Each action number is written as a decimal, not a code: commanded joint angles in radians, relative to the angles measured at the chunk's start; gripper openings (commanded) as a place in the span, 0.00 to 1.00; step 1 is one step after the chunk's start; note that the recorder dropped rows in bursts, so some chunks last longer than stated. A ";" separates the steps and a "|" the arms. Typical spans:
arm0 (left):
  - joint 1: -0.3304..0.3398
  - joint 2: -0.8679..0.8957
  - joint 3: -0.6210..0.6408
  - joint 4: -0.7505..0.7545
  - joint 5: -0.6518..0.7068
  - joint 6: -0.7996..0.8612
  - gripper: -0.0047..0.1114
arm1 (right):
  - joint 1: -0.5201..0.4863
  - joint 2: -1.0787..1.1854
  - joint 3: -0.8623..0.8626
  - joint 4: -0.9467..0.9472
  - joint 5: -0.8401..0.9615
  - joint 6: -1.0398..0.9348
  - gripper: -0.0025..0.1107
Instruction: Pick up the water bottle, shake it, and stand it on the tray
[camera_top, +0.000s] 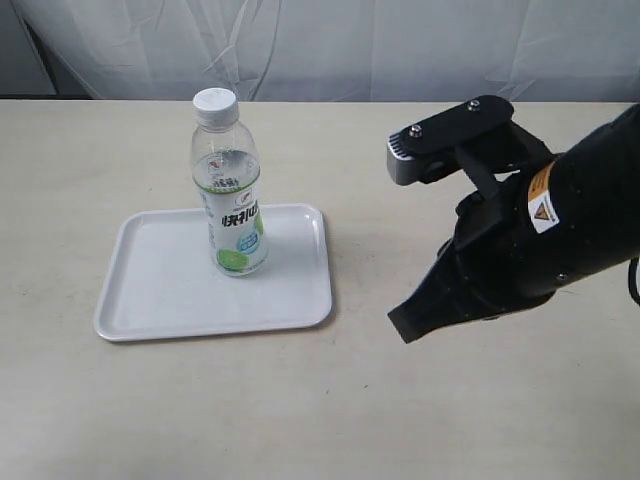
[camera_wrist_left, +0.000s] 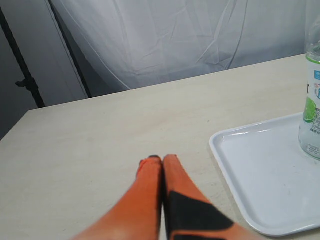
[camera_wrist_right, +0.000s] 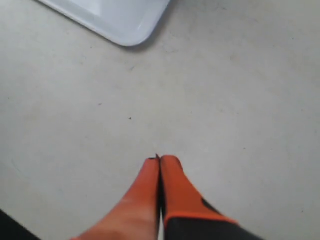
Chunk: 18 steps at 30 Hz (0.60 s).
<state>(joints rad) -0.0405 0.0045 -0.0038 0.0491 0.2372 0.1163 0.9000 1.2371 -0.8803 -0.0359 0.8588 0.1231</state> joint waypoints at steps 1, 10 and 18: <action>0.000 -0.005 0.004 -0.001 0.002 -0.003 0.04 | -0.005 -0.065 0.008 -0.037 -0.114 0.024 0.02; 0.000 -0.005 0.004 -0.001 0.002 -0.003 0.04 | -0.176 -0.303 0.008 0.049 -0.262 0.032 0.02; 0.000 -0.005 0.004 -0.001 0.002 -0.003 0.04 | -0.445 -0.462 0.008 0.073 -0.146 0.032 0.02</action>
<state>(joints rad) -0.0405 0.0045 -0.0038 0.0491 0.2372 0.1163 0.5315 0.8212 -0.8743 0.0298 0.6895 0.1531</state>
